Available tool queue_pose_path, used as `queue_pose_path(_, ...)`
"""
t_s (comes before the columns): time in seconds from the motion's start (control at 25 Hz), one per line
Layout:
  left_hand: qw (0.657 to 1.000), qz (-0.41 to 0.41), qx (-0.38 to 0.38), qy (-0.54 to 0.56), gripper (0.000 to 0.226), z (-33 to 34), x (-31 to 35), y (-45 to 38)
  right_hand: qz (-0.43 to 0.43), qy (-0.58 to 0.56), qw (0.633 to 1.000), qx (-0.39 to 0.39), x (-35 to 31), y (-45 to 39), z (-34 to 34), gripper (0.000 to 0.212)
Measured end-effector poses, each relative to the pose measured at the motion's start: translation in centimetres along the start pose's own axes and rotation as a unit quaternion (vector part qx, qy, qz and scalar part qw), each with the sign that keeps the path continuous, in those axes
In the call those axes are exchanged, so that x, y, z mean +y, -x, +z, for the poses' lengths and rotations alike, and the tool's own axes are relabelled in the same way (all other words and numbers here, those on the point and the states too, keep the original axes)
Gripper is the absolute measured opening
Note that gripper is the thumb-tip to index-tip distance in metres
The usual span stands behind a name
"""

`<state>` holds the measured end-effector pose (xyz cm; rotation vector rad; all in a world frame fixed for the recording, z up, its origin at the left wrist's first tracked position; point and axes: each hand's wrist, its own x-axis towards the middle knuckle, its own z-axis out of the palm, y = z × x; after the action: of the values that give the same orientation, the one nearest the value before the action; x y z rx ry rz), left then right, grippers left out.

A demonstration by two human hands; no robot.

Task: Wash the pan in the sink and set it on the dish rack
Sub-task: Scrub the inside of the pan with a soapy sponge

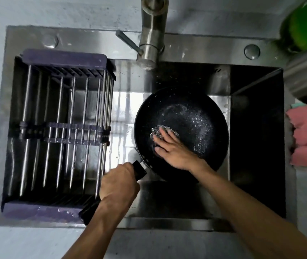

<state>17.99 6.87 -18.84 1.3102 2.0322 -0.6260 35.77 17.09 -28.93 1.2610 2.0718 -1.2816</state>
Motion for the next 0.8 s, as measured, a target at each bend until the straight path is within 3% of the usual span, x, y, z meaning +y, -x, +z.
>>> queue_pose_path(0.12,1.000,-0.006,0.002,0.001,0.029,0.1,-0.3,-0.2,0.102,-0.003,0.993,0.064,-0.1,-1.9,-1.6,0.061)
queue_pose_path(0.24,1.000,0.005,0.009,-0.007,0.029,0.3,0.0,-0.3,0.014,0.021,0.999,0.040,-0.6,-2.1,-0.5,0.058)
queue_pose_path(0.32,1.000,0.003,0.012,0.003,0.029,0.3,-0.2,-0.3,0.080,-0.001,0.995,0.059,0.5,-1.3,-1.2,0.058)
queue_pose_path(0.4,1.000,-0.001,0.011,0.005,0.029,0.1,-0.4,-0.4,0.117,0.022,0.992,0.031,0.0,0.2,-0.2,0.060)
queue_pose_path(0.52,1.000,0.001,0.012,0.007,0.030,0.0,-0.1,-0.2,0.010,-0.009,1.000,0.006,-2.1,-1.2,0.1,0.057)
queue_pose_path(0.68,1.000,-0.004,0.017,0.005,0.030,0.1,-0.2,-0.4,0.120,0.049,0.991,0.019,1.8,-0.3,-1.3,0.061)
queue_pose_path(0.8,1.000,0.000,0.019,-0.003,0.031,0.1,-0.1,-0.2,0.007,0.004,1.000,-0.021,-1.2,1.1,2.0,0.058)
